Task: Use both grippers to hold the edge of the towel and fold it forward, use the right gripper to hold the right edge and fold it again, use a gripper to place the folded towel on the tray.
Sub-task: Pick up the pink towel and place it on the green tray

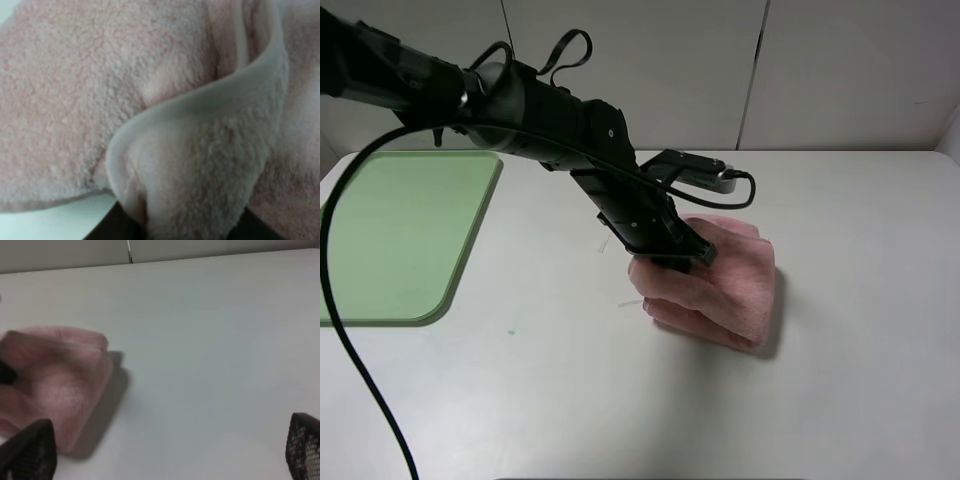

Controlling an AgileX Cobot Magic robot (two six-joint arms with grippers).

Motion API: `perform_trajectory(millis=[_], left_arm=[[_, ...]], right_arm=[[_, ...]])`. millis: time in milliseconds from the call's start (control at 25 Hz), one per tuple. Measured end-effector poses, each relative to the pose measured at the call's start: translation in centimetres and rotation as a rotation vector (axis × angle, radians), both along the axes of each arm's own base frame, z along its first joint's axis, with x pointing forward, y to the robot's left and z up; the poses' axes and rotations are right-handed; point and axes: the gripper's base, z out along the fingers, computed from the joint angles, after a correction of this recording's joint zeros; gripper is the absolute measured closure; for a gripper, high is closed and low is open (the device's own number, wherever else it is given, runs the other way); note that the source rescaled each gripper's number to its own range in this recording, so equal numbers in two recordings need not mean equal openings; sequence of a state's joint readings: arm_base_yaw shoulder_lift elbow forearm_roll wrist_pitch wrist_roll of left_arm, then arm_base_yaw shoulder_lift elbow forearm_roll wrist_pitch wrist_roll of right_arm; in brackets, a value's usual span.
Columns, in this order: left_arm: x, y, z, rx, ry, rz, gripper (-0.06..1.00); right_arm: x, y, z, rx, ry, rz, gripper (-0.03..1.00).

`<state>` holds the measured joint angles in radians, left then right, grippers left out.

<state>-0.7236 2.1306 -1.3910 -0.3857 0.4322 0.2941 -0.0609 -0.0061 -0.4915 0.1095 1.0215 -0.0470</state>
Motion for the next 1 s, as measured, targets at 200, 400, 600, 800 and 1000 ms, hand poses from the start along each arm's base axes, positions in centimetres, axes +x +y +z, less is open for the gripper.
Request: perform_trajectory(millis=[200,400,600,800,1000], left_arm=[[1.4,2.6,2.0,0.032,-0.012,0.025,0.72],[3.1,5.8,3.4,0.068,-0.017,0.077,0.72],[4.4,9.2,4.7,0.116,-0.016,0.12,0.72],[5.3,12.6,6.2,0.152,-0.015,0.172,0.72],[6.0,16.4,7.8,0.183,-0.012,0.239,0.72]], right_arm=[[0.0,0.0,0.0,0.002,0.0,-0.001,-0.03],[0.0,0.0,0.0,0.002,0.0,-0.001,-0.03],[0.0,0.0,0.0,0.002,-0.001,-0.001,-0.03],[0.0,0.0,0.0,0.002,-0.001,-0.001,-0.03],[0.0,0.0,0.0,0.002,-0.001,-0.001,-0.03]])
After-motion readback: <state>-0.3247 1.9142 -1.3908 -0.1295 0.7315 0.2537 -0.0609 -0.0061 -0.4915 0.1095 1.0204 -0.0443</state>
